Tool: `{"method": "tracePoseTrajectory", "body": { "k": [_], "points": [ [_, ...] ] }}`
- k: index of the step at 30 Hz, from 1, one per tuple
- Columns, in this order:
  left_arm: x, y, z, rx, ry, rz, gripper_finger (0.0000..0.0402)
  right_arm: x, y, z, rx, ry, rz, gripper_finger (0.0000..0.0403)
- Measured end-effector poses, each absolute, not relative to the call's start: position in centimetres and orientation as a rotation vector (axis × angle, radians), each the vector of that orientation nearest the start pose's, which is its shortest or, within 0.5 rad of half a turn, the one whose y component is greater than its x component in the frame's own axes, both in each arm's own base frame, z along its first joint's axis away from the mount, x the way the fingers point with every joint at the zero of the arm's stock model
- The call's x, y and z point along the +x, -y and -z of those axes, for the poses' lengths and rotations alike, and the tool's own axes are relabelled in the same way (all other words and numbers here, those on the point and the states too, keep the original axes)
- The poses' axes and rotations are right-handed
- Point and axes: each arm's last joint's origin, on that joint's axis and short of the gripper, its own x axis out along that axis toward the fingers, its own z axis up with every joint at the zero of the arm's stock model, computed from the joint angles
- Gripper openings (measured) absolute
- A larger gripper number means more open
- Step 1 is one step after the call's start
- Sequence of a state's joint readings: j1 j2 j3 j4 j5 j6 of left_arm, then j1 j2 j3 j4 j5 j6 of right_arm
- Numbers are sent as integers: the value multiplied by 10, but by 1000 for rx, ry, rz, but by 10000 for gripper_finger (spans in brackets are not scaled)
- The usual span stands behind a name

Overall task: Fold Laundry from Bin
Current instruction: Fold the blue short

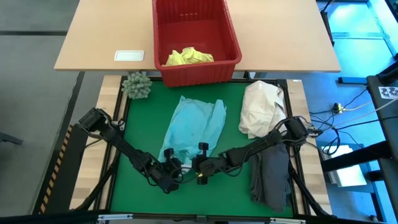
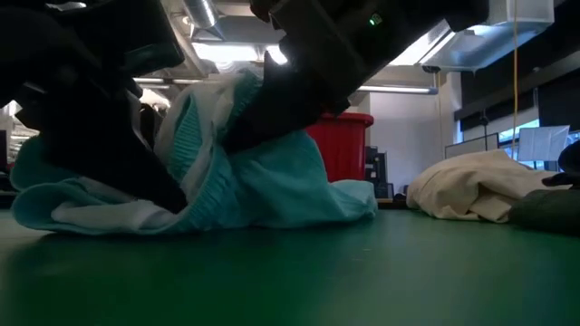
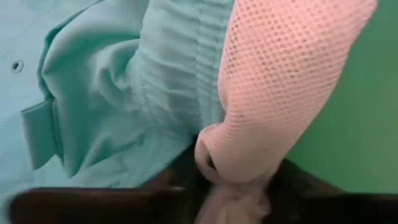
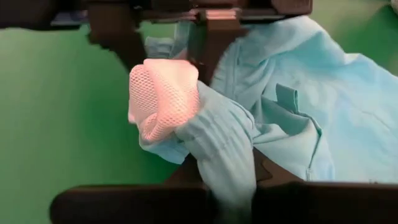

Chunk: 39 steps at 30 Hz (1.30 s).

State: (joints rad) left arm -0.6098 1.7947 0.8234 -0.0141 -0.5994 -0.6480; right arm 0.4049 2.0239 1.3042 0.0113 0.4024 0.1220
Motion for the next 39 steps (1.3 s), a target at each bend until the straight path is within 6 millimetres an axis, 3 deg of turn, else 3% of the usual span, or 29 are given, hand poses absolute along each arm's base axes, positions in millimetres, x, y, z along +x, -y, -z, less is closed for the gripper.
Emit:
{"method": "tracePoseTrajectory", "body": {
  "k": [3, 7, 13, 23, 32, 39],
  "points": [
    [269, 168, -116, -57, -761, -248, 23, 400, -159, -164, -181, -695, 39, 27],
    [270, 168, -116, -69, -769, -232, 10, 397, -159, -166, -222, -781, 22, 30],
    [270, 168, -117, -78, -766, -229, 7, 394, -165, -176, -355, -876, -48, 59],
    [272, 165, -117, -102, -766, -244, 7, 378, -197, -208, -522, -959, -83, 213],
    [280, 157, -119, -154, -739, -261, 7, 374, -220, -200, -580, -906, -105, 310],
    [293, 148, -124, -216, -754, -238, 7, 378, -218, -201, -754, -848, -3, 351]
  ]
}}
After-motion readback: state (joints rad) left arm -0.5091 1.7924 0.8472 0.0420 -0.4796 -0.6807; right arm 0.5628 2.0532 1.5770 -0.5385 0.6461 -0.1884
